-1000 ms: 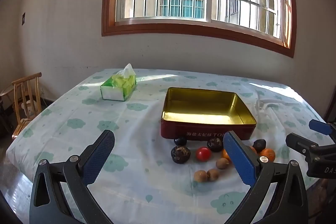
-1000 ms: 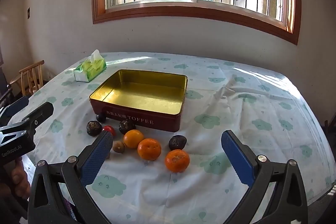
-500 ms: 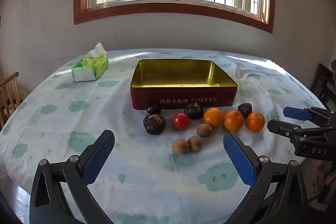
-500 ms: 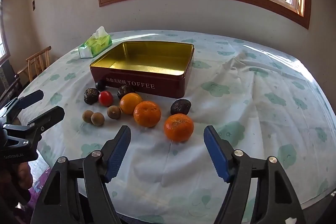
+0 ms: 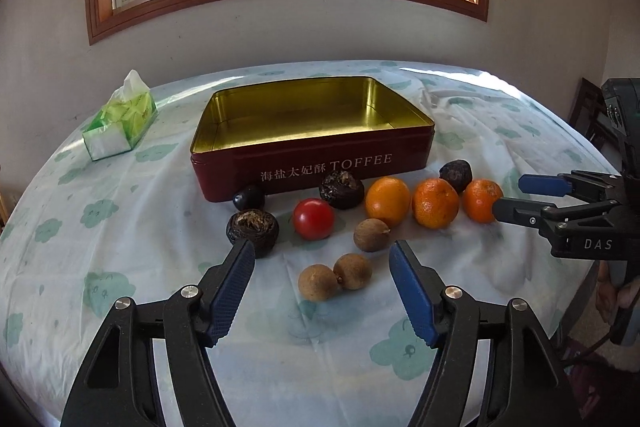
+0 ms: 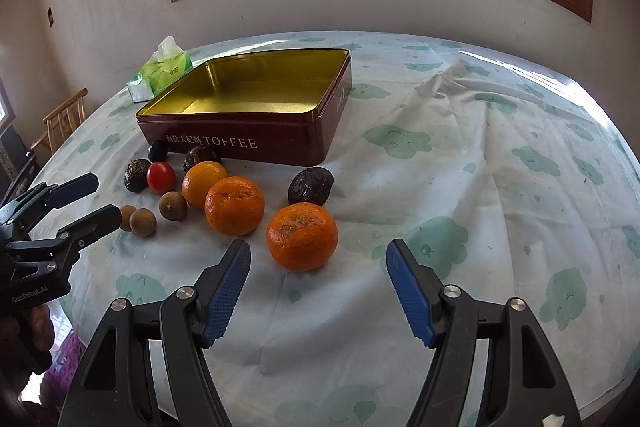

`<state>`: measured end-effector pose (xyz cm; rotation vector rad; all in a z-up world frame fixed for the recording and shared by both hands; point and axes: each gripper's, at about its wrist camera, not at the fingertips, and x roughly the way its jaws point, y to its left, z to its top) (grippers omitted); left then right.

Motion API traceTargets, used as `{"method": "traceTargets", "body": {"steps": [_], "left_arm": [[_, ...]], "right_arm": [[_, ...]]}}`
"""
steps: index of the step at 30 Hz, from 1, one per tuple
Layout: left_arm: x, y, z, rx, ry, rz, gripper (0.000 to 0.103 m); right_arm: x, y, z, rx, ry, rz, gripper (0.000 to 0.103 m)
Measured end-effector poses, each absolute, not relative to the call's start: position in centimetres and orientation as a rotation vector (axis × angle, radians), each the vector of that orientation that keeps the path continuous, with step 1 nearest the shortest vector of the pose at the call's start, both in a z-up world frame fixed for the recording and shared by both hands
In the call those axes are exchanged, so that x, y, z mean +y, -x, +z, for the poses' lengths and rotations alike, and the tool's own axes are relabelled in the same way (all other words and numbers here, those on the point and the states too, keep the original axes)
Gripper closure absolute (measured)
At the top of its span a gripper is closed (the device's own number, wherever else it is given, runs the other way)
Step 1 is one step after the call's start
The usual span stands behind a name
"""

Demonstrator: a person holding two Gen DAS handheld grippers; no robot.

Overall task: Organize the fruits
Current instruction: 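Reach both tools toward the fruits in front of the red tin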

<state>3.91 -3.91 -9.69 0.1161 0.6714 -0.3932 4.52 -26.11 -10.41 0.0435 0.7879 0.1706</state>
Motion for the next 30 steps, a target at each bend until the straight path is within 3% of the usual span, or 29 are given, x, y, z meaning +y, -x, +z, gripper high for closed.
{"method": "traceTargets", "body": {"steps": [6,9,10,11,12,19,30], "left_arm": [[-4.8,-5.3,-10.8,0.715,-0.161,-0.417,0.033],[-5.2,-6.0,-11.5,0.744,-0.178,-0.420,0.034],[-5.3,-6.2,-11.8,0.758,-0.183,-0.422,0.044],[-5.3,-6.4,-12.3,0.780,-0.184,-0.430,0.057],[-5.1,-6.4,-12.5,0.772,-0.162,-0.433,0.057],[-2.9,-5.7,-12.0,0.755,-0.055,-0.390,0.057],[-0.8,-5.1,-5.5,0.646,0.025,-0.312,0.057]], "right_arm": [[-25.6,-6.0,-11.2,0.803,-0.003,0.175,0.036],[-25.4,-6.8,-11.9,0.830,-0.001,0.193,0.047],[-25.3,-6.9,-12.1,0.840,-0.006,0.210,0.056],[-25.1,-6.8,-12.3,0.836,0.002,0.214,0.059],[-24.9,-6.7,-12.3,0.829,0.018,0.214,0.065],[-25.7,-4.8,-11.5,0.801,-0.035,0.229,0.066],[-24.6,-3.1,-7.4,0.707,-0.054,0.283,0.066]]}}
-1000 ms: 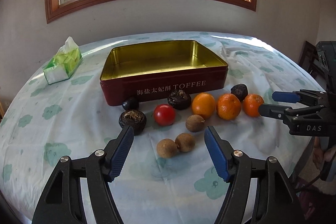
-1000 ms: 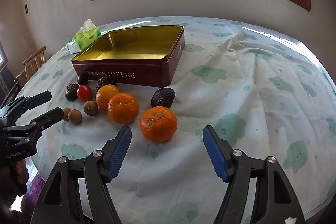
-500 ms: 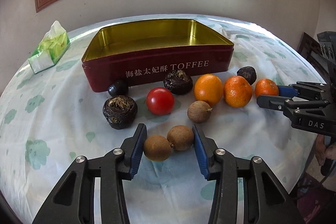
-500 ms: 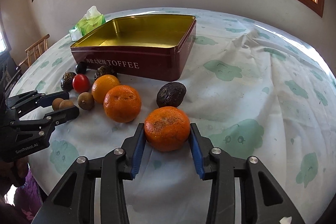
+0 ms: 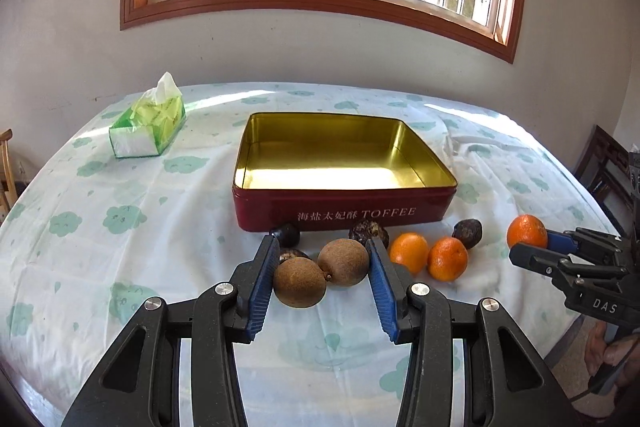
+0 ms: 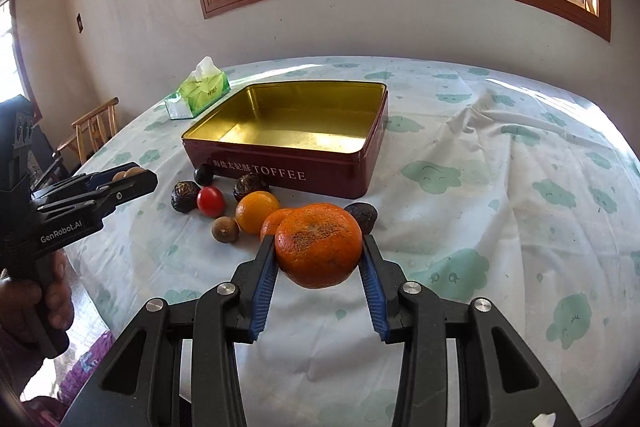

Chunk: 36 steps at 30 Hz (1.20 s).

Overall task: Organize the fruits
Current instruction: 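Reach both tools toward the fruits in front of the red tin, then grasp two brown longans with the left tool while the right tool grasps a mandarin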

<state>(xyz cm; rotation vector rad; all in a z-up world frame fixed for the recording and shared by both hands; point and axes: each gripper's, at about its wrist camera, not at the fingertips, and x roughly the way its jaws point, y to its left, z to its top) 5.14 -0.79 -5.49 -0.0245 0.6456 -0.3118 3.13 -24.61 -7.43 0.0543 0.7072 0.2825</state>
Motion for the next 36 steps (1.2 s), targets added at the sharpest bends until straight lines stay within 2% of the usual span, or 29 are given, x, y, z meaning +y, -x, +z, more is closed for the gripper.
{"method": "traceTargets", "body": {"steps": [17,36], "left_arm": [[-1.8,-6.6,-2.2,0.580,-0.004,-0.241,0.057],[-3.8,-13.6,-1.4,0.549,-0.086,-0.224,0.057]], "right_arm": [[-22.7,-4.7,-4.4,0.645,-0.004,0.323,0.066],[-21.6,-13.1,-2.9,0.632,0.002,0.332,0.066]]}}
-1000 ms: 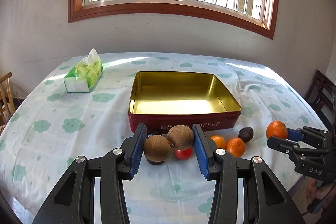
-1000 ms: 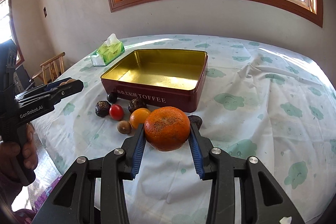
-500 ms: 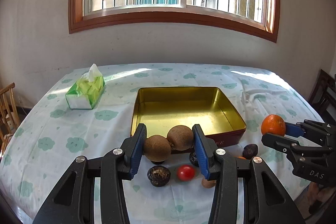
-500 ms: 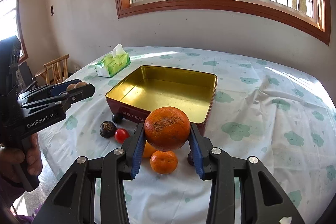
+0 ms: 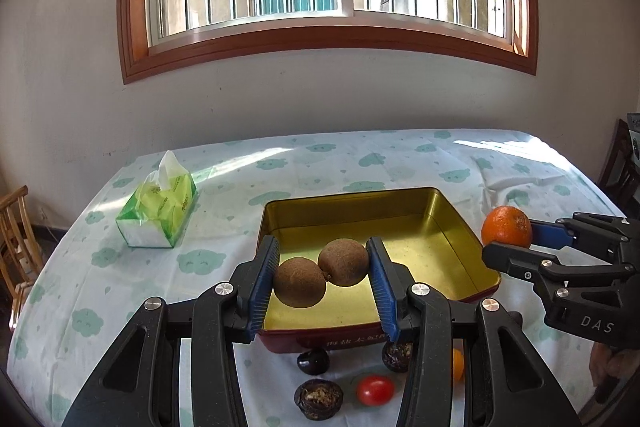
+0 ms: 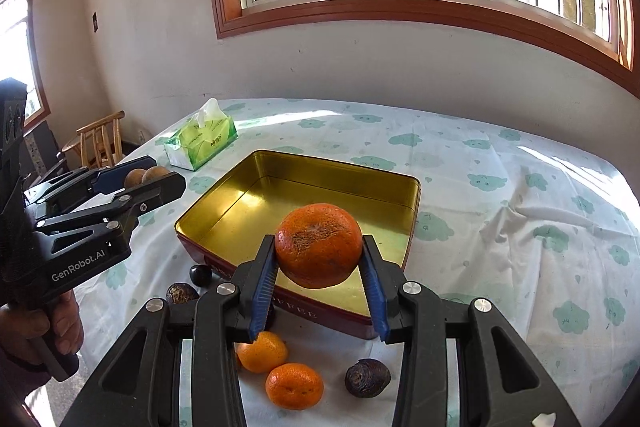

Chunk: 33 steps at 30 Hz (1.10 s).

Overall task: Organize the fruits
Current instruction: 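Grasp two brown longans with the left tool while the right tool grasps a mandarin, then carry both fruits over the tin and open both tools to drop them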

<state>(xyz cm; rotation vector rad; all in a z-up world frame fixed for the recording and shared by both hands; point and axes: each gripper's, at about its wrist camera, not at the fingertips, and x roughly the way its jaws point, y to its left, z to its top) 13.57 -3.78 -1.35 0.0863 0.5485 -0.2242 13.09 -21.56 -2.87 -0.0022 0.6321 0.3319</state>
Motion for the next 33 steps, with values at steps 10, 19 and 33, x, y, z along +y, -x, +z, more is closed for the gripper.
{"method": "traceTargets", "body": {"steps": [10,19,33], "left_arm": [[-4.1,-17.6,-2.9,0.578,-0.110,-0.220,0.057],[-4.1,-20.6,-4.5,0.611,-0.128,-0.209,0.057],[-4.0,-23.5,-5.9,0.644,-0.160,-0.188,0.057]], "right_arm": [[-20.5,-17.4,-4.5,0.679,0.003,0.344,0.066],[-19.8,-20.4,-6.0,0.717,0.005,0.356,0.066],[-19.7,-23.0,-6.8,0.744,0.002,0.360,0.066]]}}
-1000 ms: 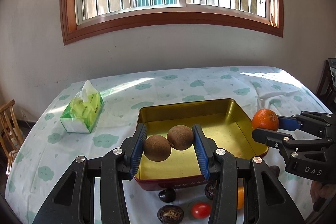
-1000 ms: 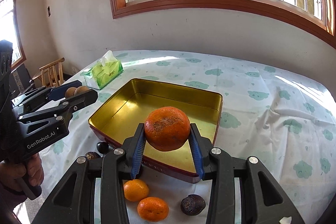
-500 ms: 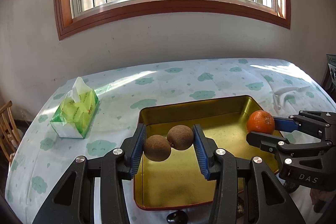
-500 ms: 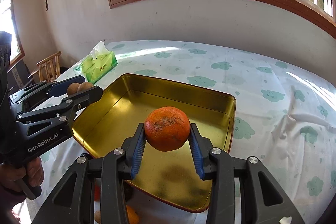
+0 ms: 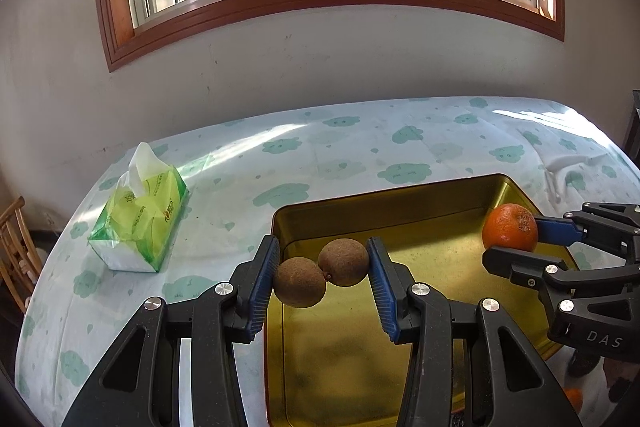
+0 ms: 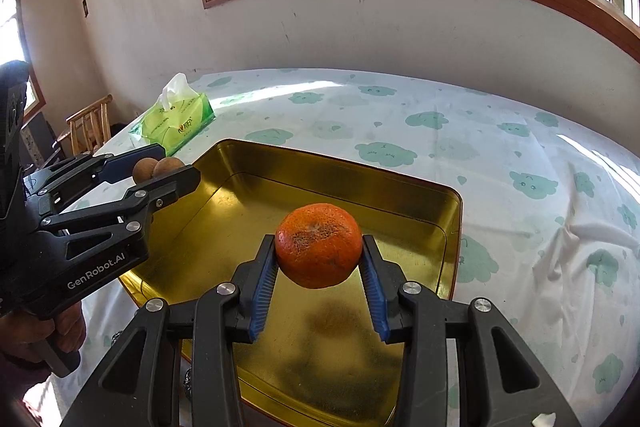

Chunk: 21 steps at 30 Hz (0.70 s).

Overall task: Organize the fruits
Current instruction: 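Carry both fruits over the tin and open both tools to drop them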

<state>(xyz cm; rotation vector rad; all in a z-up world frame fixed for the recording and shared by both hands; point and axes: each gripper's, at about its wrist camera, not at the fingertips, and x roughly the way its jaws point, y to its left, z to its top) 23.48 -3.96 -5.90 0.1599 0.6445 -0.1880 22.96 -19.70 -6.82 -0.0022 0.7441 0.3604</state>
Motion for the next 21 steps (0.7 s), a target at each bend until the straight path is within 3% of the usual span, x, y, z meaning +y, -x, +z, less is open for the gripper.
{"method": "traceTargets", "body": {"steps": [21], "left_arm": [[-3.9,-25.6,-7.2,0.674,-0.189,-0.176,0.057]], "right_arm": [[-19.0,-24.8,-7.4,0.771,0.018,0.359,0.065]]}}
